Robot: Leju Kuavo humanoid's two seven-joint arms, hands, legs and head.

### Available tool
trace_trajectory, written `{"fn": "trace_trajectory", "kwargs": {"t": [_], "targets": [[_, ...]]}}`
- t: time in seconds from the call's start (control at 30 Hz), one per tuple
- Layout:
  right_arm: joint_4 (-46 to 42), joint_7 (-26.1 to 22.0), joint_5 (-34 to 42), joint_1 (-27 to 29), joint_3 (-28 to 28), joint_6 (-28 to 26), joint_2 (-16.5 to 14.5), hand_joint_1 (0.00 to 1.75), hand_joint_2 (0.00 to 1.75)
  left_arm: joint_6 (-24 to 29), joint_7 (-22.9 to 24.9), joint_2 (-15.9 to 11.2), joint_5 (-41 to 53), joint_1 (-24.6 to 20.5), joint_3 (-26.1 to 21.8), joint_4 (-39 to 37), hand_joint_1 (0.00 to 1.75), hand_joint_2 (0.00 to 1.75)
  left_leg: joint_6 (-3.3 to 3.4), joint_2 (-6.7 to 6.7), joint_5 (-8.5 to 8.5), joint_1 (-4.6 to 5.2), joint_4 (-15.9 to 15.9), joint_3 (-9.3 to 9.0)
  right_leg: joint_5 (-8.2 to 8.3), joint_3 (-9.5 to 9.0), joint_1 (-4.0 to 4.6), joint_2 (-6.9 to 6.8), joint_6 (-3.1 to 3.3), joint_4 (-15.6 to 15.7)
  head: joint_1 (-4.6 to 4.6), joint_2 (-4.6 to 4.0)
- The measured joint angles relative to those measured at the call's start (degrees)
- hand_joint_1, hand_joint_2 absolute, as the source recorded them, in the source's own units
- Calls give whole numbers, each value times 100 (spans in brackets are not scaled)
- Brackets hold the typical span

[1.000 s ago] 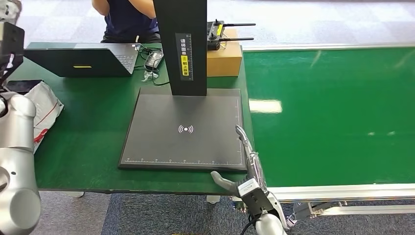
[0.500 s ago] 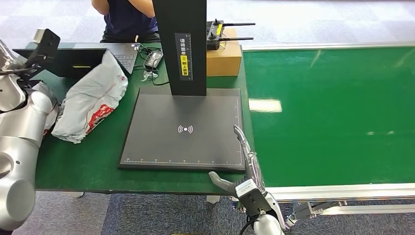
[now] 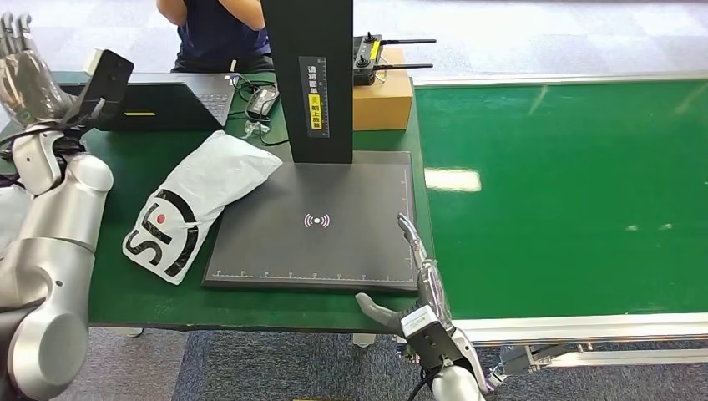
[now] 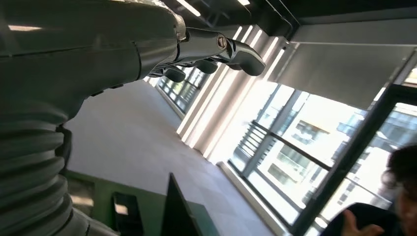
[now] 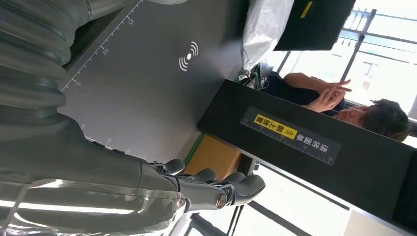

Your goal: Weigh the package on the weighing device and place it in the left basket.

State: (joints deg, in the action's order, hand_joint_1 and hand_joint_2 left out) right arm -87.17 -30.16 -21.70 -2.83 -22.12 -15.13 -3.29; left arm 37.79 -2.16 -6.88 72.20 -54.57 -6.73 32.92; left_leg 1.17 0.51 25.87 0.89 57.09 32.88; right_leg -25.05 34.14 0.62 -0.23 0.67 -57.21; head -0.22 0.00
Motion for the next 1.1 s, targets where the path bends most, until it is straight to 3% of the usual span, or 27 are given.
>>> {"fn": "trace_trajectory", "kwargs": {"t": [0.17, 0.27, 0.4, 0.63, 0.77, 0.93, 1.1], "targets": [[0, -36, -19, 9, 65, 106, -7, 0, 175, -869, -1234, 396, -2283, 628, 155, 1126, 0, 175, 3, 0, 2, 4, 0, 0, -1, 0, -4, 0, -1, 1, 1, 0], [0, -95, -40, 26, 160, 169, -27, 0, 175, -1431, -1737, 557, -3561, 1171, 451, 1893, 0, 175, 2, 2, 4, 4, 0, -1, -2, 0, -4, 4, -2, 2, 1, 0], [0, -142, -72, 91, 305, 183, -42, 0, 175, -1873, -2327, 655, -4513, 1923, 888, 2697, 0, 175, 2, 4, 8, 4, 0, -2, -4, 0, -4, 8, -3, 3, 0, 0], [-111, -161, -93, 236, 571, 44, -23, 0, 175, -2206, -2832, 821, -5160, 3116, 1335, 3521, 0, 175, 0, 6, 15, 4, -4, -8, -8, -2, -4, 12, -3, 3, -1, 0], [-166, -142, -12, 288, 762, -32, 12, 0, 175, -2401, -3110, 970, -5516, 3781, 1514, 3610, 0, 175, 2, 6, 18, 4, -5, -7, -13, -1, -5, 12, -6, 4, 1, 0], [-166, -261, 97, 305, 927, -42, 14, 0, 175, -2255, -3458, 1142, -5537, 4191, 1736, 3488, 0, 175, 3, 6, 19, 4, -5, -6, -13, -1, -5, 11, -6, 5, 0, 0], [-164, -316, 87, 265, 1000, -36, 14, 0, 175, -2053, -3536, 1296, -5299, 4315, 1995, 3306, 0, 175, 3, 5, 19, 4, -5, -5, -13, -1, -5, 11, -6, 5, 0, 0]]}}
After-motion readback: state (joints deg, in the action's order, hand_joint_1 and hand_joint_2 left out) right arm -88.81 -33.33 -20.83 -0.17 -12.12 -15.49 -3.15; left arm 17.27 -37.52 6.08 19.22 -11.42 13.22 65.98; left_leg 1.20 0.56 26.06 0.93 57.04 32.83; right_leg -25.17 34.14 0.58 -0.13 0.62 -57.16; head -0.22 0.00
